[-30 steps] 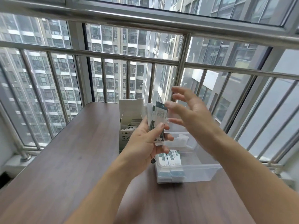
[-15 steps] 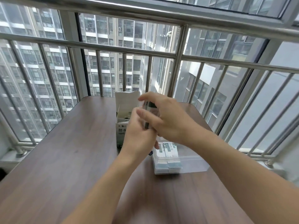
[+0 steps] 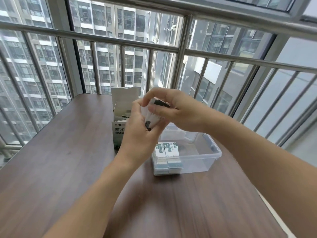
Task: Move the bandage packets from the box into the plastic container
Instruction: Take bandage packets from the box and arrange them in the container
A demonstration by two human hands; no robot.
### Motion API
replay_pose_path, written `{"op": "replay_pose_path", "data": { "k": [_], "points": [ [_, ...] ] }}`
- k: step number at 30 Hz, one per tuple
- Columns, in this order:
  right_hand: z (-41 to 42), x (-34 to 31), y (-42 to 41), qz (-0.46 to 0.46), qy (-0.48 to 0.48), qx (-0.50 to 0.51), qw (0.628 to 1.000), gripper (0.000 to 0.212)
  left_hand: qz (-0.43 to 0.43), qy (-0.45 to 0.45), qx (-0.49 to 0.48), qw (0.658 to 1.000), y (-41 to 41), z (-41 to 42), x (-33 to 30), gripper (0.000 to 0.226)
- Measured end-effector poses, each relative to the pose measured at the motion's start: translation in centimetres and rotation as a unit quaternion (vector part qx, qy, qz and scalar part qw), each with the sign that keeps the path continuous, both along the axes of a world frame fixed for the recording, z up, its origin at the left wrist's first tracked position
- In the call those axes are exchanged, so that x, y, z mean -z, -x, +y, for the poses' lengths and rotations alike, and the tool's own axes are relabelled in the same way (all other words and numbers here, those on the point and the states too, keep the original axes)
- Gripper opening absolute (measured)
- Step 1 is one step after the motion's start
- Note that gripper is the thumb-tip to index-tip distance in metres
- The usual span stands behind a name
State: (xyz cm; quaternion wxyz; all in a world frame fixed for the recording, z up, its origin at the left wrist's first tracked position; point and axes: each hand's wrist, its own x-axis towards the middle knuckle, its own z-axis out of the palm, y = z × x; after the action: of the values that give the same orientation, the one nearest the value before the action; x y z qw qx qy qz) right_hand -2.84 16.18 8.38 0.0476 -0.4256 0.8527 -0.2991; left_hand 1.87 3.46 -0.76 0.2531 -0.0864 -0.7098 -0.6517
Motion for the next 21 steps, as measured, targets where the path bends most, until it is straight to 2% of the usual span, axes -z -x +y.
{"op": "replay_pose_path", "data": {
  "k": [3,8,10,13,16,21],
  "points": [
    [-0.3,0.3,-0.3,0.015,-0.01,-0.002,1.0,0.018,-0.015,0.001,0.004,1.0,0.2,-0.2,0.3,0.064],
    [-1.4,1.4,-0.2,0.052,0.024,0.061,0.996,0.013,-0.009,0.038,-0.047,0.998,0.2,0.0,0.4,0.053],
    [-1.5,1.3,-0.1,0.058,0.014,0.057,0.997,0.016,-0.009,0.038,-0.063,0.997,0.2,0.0,0.5,0.049],
    [-0.6,0.5,0.4,0.001,-0.001,0.007,1.0,0.02,-0.014,0.025,-0.066,0.997,0.2,-0.1,0.3,0.045],
    [0.5,0.2,1.3,-0.083,-0.001,-0.044,0.996,0.013,-0.01,0.023,-0.044,0.999,0.1,0.0,0.2,0.041],
    [1.0,0.7,2.4,-0.104,0.046,-0.06,0.992,0.007,-0.029,0.056,-0.035,0.997,-0.3,0.1,0.2,0.046]
  ]
}}
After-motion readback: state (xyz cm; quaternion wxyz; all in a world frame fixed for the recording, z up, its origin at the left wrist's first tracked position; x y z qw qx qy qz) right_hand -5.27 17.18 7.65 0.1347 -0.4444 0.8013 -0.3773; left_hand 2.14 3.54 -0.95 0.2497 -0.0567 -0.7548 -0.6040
